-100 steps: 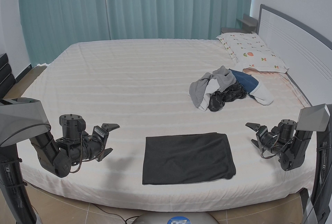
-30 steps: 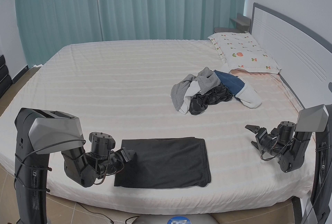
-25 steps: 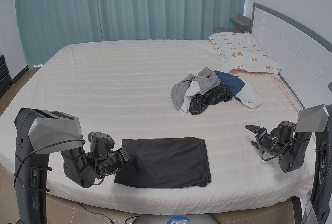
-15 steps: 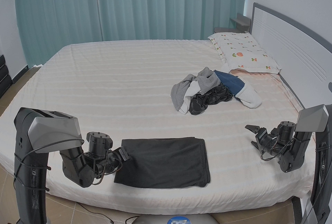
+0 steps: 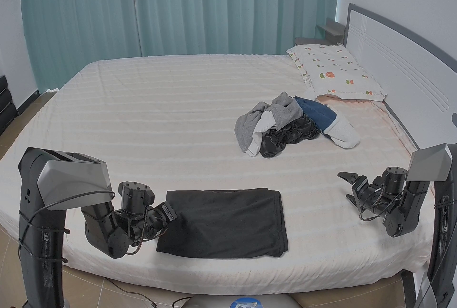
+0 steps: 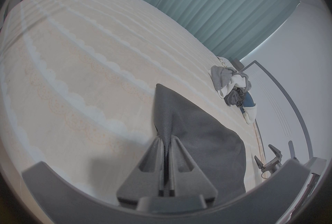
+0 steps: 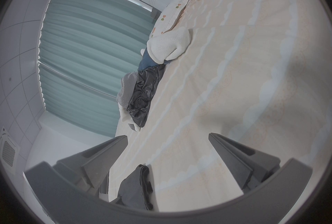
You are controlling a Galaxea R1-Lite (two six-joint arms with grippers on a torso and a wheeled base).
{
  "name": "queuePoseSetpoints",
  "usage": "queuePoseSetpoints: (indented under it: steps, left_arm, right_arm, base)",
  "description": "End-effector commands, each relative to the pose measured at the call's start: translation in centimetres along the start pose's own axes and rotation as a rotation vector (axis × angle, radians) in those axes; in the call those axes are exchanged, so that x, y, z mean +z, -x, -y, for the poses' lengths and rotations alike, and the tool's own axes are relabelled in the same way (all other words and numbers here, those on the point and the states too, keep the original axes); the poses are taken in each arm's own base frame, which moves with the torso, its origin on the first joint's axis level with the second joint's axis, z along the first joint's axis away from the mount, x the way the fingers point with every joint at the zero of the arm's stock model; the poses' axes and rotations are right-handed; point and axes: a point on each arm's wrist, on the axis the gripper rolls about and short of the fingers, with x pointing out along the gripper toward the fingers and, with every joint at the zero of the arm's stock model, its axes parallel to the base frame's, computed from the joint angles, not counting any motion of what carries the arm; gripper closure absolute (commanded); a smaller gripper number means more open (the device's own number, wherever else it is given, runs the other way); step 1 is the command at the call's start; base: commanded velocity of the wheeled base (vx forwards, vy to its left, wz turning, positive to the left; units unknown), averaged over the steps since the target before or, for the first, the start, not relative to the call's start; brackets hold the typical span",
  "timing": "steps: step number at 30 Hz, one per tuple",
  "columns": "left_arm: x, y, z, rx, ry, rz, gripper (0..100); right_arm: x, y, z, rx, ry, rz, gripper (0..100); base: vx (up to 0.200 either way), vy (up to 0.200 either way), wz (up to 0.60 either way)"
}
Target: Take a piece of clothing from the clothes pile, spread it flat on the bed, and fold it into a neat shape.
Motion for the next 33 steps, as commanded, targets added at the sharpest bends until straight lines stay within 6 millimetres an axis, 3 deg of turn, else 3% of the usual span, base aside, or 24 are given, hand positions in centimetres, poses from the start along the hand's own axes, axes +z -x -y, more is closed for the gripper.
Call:
queuePoseSetpoints:
  steps: [1, 33]
  left_arm:
    - [0.17, 0.2, -0.06, 0.002, 0.004, 0.004, 100]
    - [0.42, 0.83, -0.62, 0.024, 0.049, 0.01, 100]
  right_arm:
    - [-0.01, 0.0, -0.03, 0.001, 0.0, -0.001, 0]
    - [0.03, 0.02, 0.0, 0.002, 0.0, -0.001, 0]
  base:
    - [0.0, 0.2, 0.0]
    - [0.0, 0.2, 0.0]
